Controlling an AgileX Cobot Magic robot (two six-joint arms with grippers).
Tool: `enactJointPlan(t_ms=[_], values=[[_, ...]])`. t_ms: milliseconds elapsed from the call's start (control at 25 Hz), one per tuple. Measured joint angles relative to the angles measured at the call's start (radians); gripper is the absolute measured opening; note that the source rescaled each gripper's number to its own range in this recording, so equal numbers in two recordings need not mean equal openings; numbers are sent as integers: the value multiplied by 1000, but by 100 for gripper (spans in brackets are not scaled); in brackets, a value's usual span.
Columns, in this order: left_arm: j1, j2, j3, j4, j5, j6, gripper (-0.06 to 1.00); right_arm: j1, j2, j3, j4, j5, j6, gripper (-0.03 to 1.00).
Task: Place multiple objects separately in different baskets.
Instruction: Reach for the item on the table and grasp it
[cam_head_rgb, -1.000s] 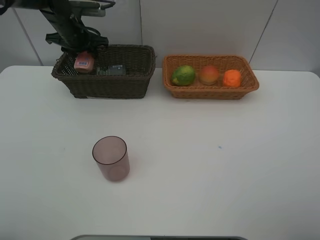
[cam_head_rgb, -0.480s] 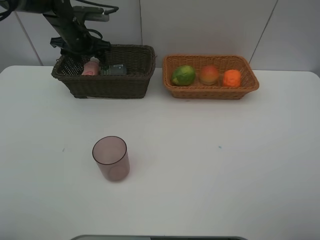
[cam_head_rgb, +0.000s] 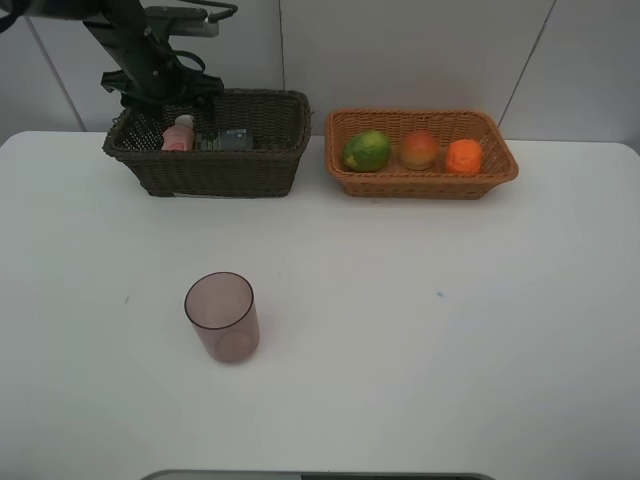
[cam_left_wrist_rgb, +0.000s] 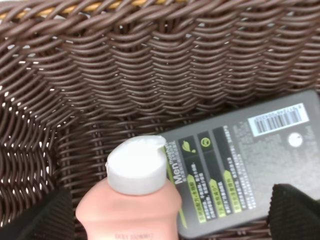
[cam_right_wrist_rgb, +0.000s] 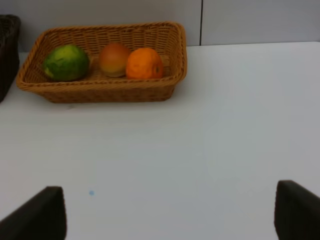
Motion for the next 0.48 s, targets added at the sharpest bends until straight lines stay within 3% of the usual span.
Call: enactJointPlan(t_ms=[480], values=[[-114, -124, 11, -7, 257, 49, 100, 0, 0, 0, 0, 0, 0, 77]])
